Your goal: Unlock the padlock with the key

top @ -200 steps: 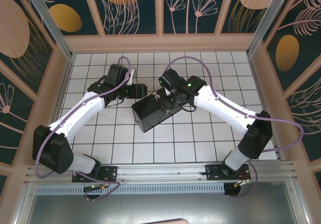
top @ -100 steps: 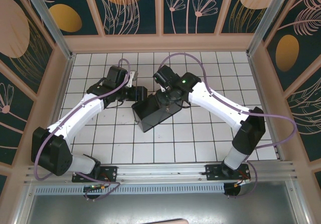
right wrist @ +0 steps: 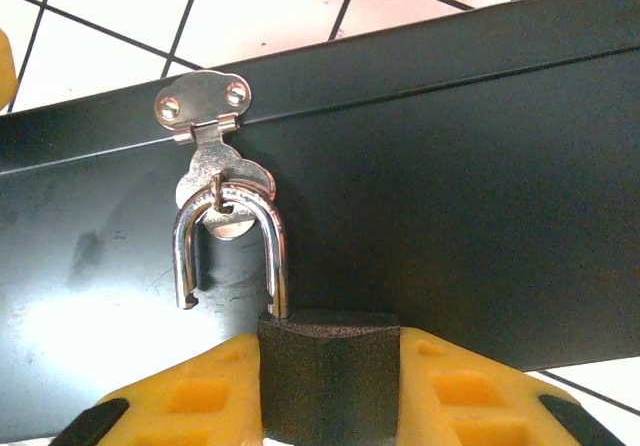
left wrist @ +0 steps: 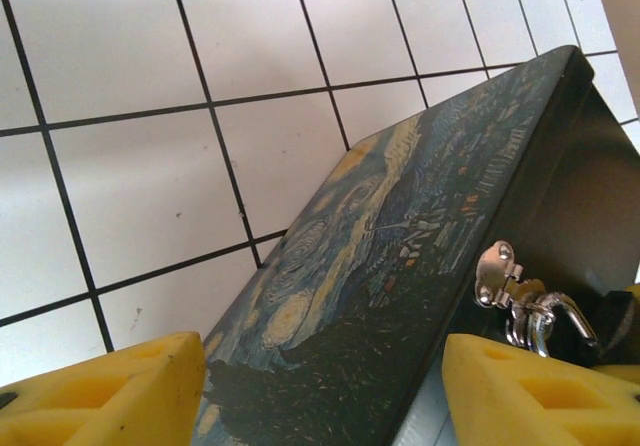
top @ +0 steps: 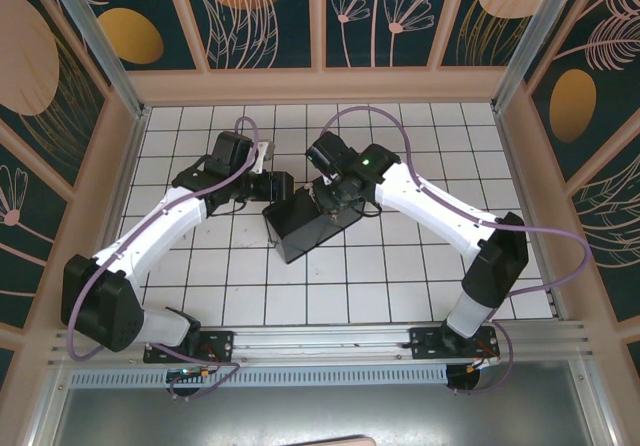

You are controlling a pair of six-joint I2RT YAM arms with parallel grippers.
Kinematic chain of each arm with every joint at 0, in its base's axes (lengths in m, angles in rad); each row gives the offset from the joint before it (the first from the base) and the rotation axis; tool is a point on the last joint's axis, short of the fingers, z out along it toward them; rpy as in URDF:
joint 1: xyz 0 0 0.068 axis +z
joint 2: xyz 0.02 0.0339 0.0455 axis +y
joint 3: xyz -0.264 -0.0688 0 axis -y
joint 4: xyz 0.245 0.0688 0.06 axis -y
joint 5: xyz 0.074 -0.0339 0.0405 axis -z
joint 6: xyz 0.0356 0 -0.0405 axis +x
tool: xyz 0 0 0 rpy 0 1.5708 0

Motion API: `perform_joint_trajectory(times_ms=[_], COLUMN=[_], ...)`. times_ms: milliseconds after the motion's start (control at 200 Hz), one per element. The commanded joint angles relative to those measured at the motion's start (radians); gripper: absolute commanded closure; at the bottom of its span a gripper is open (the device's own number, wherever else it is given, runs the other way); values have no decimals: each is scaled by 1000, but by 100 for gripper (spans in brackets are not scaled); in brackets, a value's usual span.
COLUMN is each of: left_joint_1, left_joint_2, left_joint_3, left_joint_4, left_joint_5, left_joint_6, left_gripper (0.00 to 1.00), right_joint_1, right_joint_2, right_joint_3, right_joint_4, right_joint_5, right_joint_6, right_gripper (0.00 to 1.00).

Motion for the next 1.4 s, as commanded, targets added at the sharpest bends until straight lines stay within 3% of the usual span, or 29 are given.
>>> perform_joint_trajectory(times_ms=[0,230,611,691,856,1081,1151,1256,1396], left_joint_1=[6,-29,-85,-90,-40,12,12,12,12], left_joint_2=[-48,-108,-108,-100,41,252,270,254,253], left_joint_3=[-32,-73,-71,-39,178,284,265,228,211], left_joint_4=[29,70,125,107,14,52,73,120,126], left_joint_5=[32,126,235,191,1,-32,-57,-10,50], left_joint_6=[-66,-151,-188,-169,20,117,116,97,86], left_gripper=[36,38,39,39,34,36,36,35,36], right_joint_1=[9,-6,-149,-146,-137,-141,-142,-143,-135], right_joint_2=[4,-24,31,60,10,-14,-10,-13,22], right_joint_3=[2,-36,51,78,18,-7,-9,-1,49], right_joint_4=[-29,67,23,-17,41,30,32,51,20], right_joint_5=[-8,0,-51,-52,-114,-107,-101,-105,-86], right_joint_6=[145,381,241,220,193,176,172,169,153], right_gripper=[83,96,99,99,96,95,85,69,63])
